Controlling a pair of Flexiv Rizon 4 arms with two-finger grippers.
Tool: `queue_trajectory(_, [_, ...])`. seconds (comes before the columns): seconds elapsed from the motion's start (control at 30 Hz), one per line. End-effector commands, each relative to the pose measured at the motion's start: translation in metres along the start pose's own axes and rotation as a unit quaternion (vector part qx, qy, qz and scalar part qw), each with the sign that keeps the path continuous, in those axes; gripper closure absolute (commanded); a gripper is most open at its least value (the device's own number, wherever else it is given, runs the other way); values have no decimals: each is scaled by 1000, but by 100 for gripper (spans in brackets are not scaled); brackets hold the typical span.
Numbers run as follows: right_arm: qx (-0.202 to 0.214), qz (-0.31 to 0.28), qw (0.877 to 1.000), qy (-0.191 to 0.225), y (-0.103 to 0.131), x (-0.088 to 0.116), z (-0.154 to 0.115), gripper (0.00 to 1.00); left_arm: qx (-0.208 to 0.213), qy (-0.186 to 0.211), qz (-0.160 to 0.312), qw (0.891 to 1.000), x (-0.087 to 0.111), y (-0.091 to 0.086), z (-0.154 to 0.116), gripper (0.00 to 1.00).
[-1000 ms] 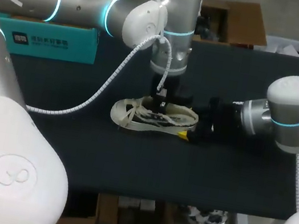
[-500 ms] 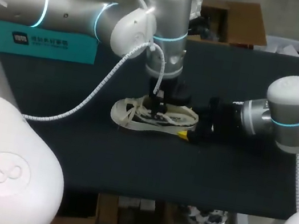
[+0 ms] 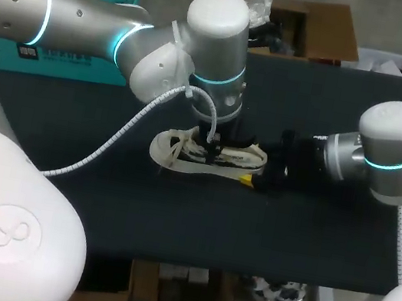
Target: Open the shoe tongue, take the insole out of the shoe, put the insole back into the shoe, and pack the shoe into the shoebox
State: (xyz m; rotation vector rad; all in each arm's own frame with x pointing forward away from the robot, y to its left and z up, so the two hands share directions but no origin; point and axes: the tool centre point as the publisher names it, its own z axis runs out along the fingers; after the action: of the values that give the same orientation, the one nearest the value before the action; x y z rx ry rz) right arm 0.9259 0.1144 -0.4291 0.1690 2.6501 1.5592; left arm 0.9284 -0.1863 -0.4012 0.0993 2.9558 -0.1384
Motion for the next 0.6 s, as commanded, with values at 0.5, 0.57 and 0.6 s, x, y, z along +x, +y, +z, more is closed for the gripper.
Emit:
queue_trajectory(0.5, [-1,-1,1000,1,-3,2,3,100,101,14,-5,995,-20,-2,16,100])
queue_trajectory(0.57, [-1,-1,1000,1,-3,2,3,100,128,29,-3,991,-19,-2,0,100])
queue_trajectory(0.6, [-1,-1,1000,1,-3,2,3,100,140,36,-2,990,-19,-2,-7,100])
